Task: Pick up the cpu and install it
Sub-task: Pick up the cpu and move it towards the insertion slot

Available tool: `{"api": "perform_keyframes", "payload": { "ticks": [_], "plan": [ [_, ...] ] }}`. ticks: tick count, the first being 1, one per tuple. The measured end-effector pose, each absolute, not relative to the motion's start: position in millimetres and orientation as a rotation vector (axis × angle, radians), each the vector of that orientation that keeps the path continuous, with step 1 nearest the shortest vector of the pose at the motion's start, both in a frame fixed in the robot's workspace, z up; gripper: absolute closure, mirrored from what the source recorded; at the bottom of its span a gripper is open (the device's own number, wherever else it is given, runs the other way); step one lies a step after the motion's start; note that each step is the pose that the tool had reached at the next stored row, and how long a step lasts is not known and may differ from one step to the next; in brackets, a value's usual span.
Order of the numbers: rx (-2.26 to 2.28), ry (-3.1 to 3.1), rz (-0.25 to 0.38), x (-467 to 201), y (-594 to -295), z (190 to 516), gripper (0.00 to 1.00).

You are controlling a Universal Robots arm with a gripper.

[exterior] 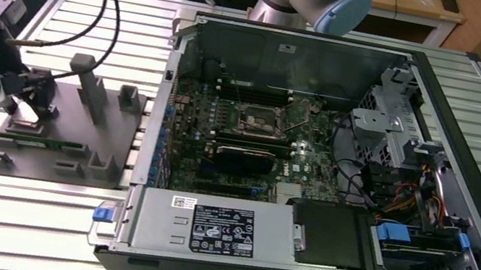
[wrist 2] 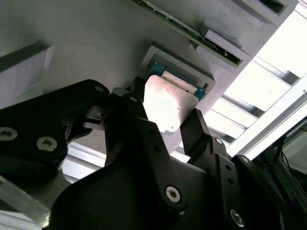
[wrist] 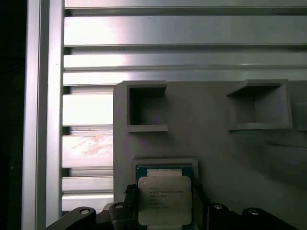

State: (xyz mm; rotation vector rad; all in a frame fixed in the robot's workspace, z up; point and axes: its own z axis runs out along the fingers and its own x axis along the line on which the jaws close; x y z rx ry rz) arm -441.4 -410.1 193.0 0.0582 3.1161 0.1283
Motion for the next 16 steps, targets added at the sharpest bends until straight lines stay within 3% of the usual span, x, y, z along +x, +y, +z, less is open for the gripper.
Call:
{"api": "perform_keyframes", "payload": {
  "ticks": [16],
  "plan": [
    [0.058, 3.116, 0.128, -441.4, -409.9, 226.8, 0.46]
  ]
}}
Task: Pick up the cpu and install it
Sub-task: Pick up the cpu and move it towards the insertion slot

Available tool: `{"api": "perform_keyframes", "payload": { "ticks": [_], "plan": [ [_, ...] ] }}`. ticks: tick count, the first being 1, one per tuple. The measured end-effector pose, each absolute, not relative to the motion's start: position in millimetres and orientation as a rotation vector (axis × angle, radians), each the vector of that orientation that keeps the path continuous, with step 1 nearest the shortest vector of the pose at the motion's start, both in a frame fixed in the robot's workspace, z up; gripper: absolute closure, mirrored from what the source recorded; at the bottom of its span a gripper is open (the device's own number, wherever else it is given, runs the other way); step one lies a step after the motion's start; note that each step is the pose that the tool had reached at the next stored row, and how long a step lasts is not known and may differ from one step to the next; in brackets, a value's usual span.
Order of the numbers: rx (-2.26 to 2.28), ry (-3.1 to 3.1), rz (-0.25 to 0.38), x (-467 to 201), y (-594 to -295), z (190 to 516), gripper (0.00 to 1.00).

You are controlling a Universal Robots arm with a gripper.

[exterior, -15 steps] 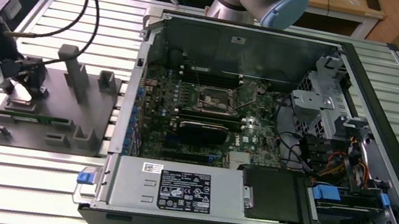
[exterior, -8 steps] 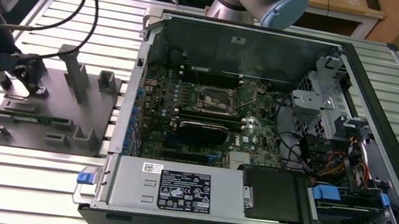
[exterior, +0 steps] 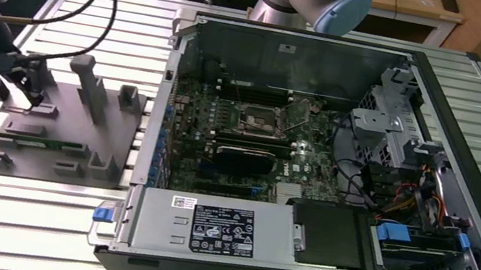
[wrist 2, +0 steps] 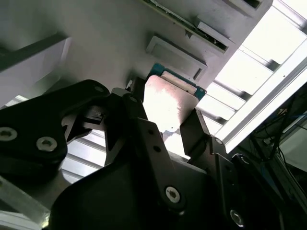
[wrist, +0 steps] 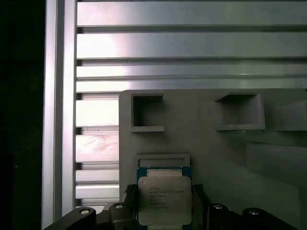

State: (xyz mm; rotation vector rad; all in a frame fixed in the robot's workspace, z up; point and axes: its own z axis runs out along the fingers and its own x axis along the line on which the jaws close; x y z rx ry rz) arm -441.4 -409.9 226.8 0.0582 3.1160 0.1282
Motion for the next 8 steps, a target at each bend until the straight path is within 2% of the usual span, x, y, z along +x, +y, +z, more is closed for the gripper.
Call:
{"api": "perform_keyframes", "payload": {
  "ticks": [8],
  "plan": [
    [0.058, 3.115, 0.128, -441.4, -409.5, 248.9, 0.46]
  ]
}}
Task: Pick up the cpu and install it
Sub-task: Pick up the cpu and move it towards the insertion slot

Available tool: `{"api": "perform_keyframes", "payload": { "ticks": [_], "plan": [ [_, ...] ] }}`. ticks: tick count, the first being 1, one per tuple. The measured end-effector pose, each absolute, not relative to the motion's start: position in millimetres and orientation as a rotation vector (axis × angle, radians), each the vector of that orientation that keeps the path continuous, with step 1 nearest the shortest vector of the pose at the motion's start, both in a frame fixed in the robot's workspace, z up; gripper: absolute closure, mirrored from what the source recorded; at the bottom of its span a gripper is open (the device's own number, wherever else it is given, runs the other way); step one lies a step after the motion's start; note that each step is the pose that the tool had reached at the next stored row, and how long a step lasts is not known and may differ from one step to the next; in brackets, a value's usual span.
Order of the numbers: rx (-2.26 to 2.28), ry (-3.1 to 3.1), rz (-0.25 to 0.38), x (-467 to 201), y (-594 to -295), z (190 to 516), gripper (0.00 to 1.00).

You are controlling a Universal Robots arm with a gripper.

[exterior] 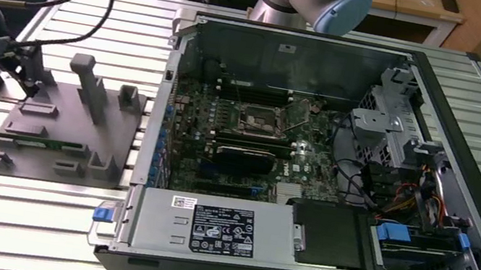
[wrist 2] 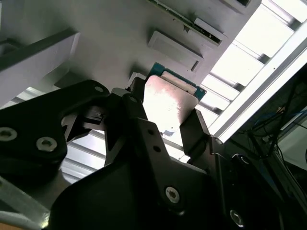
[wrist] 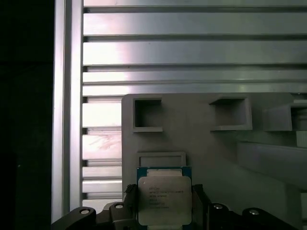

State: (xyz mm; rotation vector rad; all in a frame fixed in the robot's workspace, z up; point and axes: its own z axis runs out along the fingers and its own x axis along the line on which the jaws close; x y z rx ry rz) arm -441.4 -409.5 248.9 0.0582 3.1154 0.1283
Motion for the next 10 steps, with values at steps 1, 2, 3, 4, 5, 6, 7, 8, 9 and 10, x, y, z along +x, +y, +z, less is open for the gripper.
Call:
{"api": "perform_keyframes", "payload": {
  "ticks": [1, 2, 3, 4, 5, 6, 7, 8, 9, 10],
  "plan": [
    [0.058, 3.115, 0.128, -441.4, -409.5, 251.7, 0.46],
    [0.058, 3.115, 0.128, -441.4, -409.4, 254.5, 0.46],
    [0.058, 3.115, 0.128, -441.4, -409.4, 257.3, 0.46],
    [0.058, 3.115, 0.128, -441.4, -409.3, 260.0, 0.46],
    [0.058, 3.115, 0.128, -441.4, -409.3, 262.7, 0.46],
    [0.058, 3.115, 0.128, -441.4, -409.3, 265.4, 0.46],
    [0.058, 3.115, 0.128, -441.4, -409.3, 268.5, 0.46],
    [0.058, 3.114, 0.128, -441.4, -409.2, 271.4, 0.46],
    [0.058, 3.114, 0.128, -441.4, -409.2, 274.3, 0.46],
    [0.058, 3.114, 0.128, -441.4, -409.2, 277.0, 0.46]
  ]
}}
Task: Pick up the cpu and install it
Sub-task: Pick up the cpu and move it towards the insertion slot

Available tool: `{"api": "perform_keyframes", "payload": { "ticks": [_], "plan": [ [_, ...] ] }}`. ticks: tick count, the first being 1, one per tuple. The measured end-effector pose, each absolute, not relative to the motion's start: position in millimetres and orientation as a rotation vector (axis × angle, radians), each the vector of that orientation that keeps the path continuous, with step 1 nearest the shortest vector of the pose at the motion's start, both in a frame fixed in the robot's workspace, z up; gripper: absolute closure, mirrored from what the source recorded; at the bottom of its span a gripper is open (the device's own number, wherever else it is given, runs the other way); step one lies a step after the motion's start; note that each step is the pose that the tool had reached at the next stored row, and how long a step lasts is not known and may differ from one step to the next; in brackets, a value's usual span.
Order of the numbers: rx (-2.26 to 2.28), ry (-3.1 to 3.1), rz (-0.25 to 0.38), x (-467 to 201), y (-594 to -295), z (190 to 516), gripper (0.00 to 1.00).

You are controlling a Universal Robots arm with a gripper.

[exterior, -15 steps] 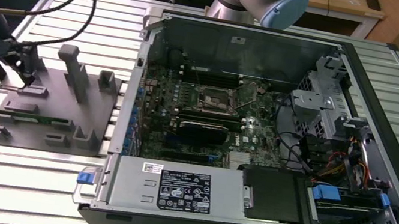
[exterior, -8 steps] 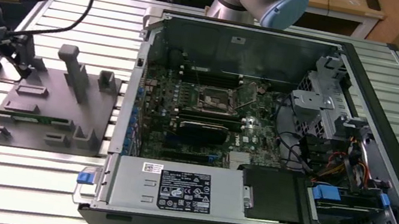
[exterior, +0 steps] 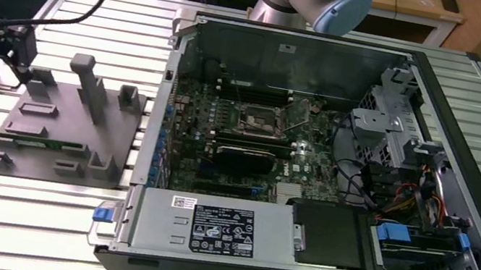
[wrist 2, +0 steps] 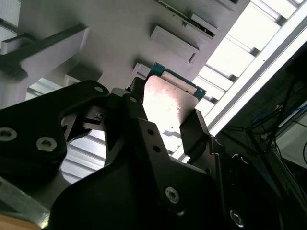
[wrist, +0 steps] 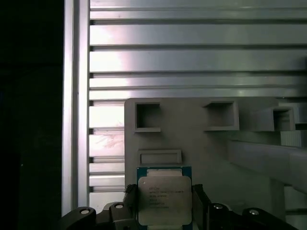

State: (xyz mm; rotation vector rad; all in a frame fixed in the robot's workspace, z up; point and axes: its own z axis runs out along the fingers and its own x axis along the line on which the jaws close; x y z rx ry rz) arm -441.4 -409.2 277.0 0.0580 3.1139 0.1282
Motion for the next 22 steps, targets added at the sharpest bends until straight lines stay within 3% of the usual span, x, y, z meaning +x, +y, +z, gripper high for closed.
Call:
{"api": "perform_keyframes", "payload": {
  "ticks": [22],
  "plan": [
    [0.057, 3.102, 0.128, -441.4, -408.5, 344.5, 0.46]
  ]
}}
